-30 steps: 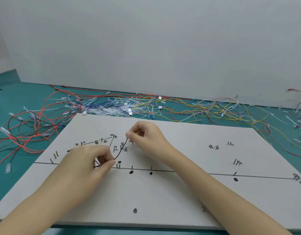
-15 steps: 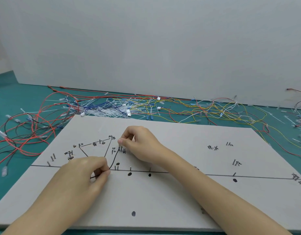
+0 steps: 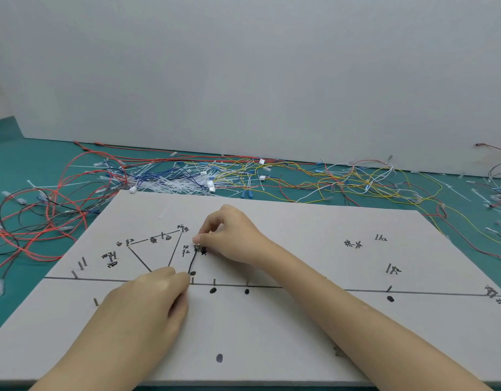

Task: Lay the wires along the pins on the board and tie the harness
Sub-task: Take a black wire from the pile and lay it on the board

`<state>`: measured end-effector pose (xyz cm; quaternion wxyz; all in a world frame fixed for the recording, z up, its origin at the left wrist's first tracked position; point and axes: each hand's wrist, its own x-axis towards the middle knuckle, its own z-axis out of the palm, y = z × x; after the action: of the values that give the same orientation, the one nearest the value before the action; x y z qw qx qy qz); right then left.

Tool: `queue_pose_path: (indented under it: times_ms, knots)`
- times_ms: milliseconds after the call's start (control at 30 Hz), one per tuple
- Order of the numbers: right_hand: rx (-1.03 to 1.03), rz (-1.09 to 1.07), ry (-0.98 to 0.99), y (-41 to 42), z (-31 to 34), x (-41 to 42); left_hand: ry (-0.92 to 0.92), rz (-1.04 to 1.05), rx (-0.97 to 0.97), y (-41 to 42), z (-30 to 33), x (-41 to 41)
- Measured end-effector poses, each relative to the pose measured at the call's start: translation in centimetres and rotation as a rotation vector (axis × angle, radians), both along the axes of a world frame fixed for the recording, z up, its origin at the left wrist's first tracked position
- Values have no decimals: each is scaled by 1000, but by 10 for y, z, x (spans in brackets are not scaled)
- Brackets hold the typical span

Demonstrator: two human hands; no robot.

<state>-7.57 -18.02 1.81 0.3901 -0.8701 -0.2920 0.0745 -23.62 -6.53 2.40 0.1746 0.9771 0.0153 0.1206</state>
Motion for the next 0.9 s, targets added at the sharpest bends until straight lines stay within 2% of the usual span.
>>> queue_pose_path:
  times_ms: [167, 367, 767, 900]
  knots:
    - [6, 11, 59, 0, 0, 0, -67, 0, -214, 14, -1, 3]
    - [45, -47, 112, 0, -1, 0, -142, -30, -276, 7, -6, 4]
    - [87, -68, 119, -1, -6, 3, -31, 8, -17, 4, -4, 4]
    - [93, -36, 119, -3, -6, 3, 9, -22, 141, -9, 0, 1]
